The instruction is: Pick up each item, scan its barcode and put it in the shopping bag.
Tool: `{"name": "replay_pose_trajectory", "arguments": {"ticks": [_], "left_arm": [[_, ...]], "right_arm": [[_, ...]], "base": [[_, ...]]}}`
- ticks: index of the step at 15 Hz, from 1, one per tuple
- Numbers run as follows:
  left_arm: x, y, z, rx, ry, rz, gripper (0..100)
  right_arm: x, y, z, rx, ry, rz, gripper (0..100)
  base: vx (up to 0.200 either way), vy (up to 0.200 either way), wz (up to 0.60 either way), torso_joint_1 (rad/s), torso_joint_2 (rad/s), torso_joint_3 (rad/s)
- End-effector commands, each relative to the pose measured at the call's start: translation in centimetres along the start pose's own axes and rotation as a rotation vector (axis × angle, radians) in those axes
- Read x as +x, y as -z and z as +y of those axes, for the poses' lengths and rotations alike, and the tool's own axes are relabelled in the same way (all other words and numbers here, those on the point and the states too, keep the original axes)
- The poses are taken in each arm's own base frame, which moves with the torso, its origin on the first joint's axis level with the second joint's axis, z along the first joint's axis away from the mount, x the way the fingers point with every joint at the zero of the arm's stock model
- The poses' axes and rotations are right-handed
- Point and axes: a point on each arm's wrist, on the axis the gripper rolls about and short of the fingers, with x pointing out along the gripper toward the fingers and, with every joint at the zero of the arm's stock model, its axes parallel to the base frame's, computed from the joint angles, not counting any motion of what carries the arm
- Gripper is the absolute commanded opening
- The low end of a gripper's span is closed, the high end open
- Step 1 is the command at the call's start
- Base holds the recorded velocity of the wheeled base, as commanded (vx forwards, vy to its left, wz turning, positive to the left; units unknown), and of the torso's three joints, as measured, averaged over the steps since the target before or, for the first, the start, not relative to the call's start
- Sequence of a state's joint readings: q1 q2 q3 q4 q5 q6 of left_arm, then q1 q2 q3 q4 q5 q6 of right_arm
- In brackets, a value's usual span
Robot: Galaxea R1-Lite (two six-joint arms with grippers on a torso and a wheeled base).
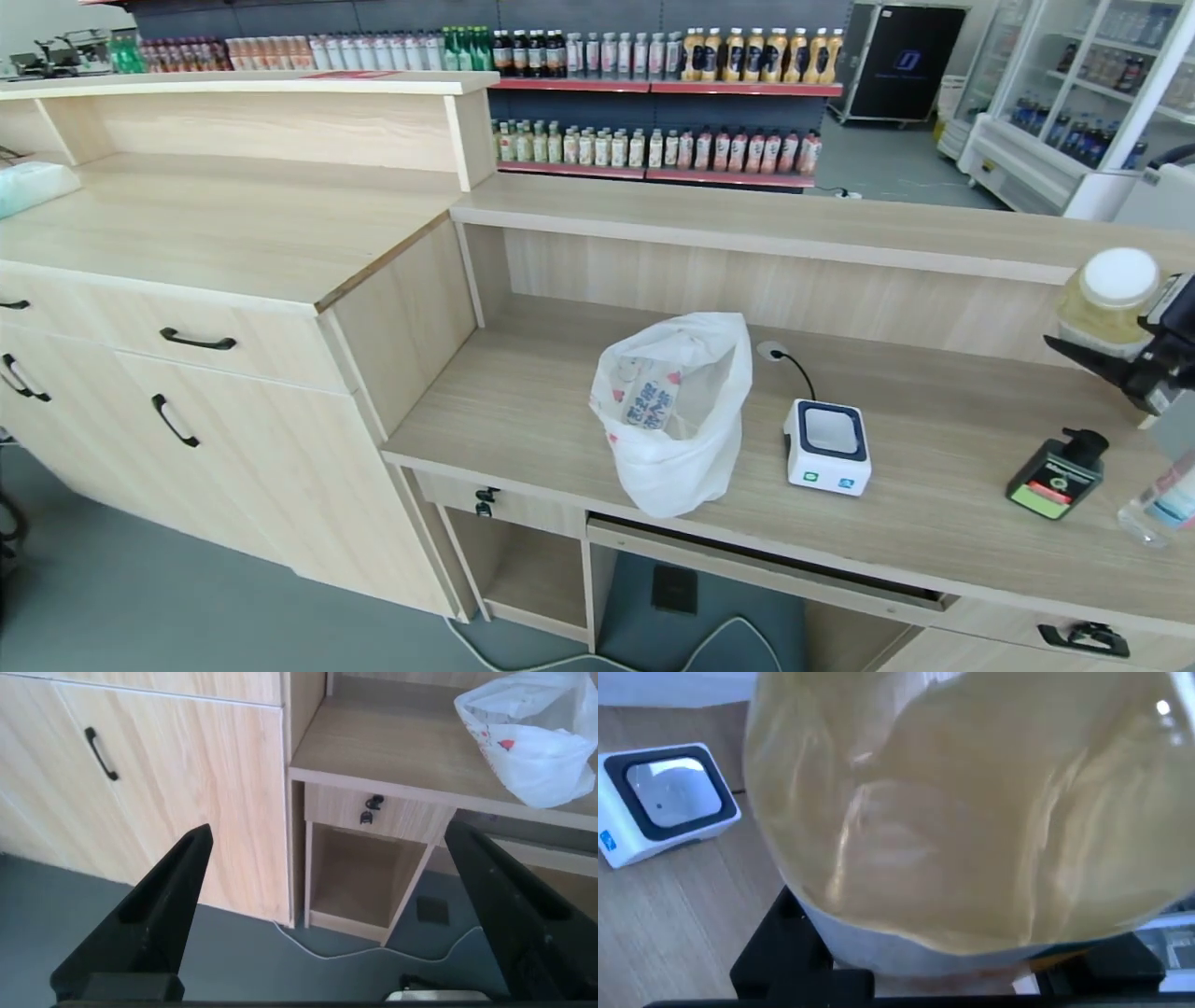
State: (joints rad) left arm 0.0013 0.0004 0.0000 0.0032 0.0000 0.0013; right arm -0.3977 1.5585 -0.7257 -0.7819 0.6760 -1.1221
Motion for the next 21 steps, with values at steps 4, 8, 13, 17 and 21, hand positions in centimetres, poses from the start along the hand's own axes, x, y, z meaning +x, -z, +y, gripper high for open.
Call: {"name": "replay_pose_trajectory", "arguments": {"ticks": [4,8,13,17,21], "left_arm": [[0.0,0.0,0.0,0.0,0.0,-0.001,100],[0.0,0.0,0.0,0.0,0.0,-0.002,100],[0.0,0.0,0.0,0.0,0.0,-0.001,100],[0.0,0.0,0.0,0.0,0.0,-0.002,100],[0.0,0.0,0.0,0.0,0.0,-0.001,100]], "right_arm": [[5.1,4.2,3.8,0.03,-0.09,-0.06,0],[7.0,6.8,6.1,0.02,-0.153,-0.095,0],[9.0,7.5,8.4,0.047,-0.212,-0.119,0],[10.5,7.2,9.6,0.026,-0.215,-0.163,0],[11.2,7.3,10.3,-0.001,-0.215,-0.18,0]], "base": [[0.0,0.0,0.0,0.0,0.0,0.0],[0.0,0.0,0.0,0.0,0.0,0.0],[0.0,0.0,0.0,0.0,0.0,0.0],[0.0,0.0,0.0,0.0,0.0,0.0],[0.0,0.0,0.0,0.0,0.0,0.0]]}}
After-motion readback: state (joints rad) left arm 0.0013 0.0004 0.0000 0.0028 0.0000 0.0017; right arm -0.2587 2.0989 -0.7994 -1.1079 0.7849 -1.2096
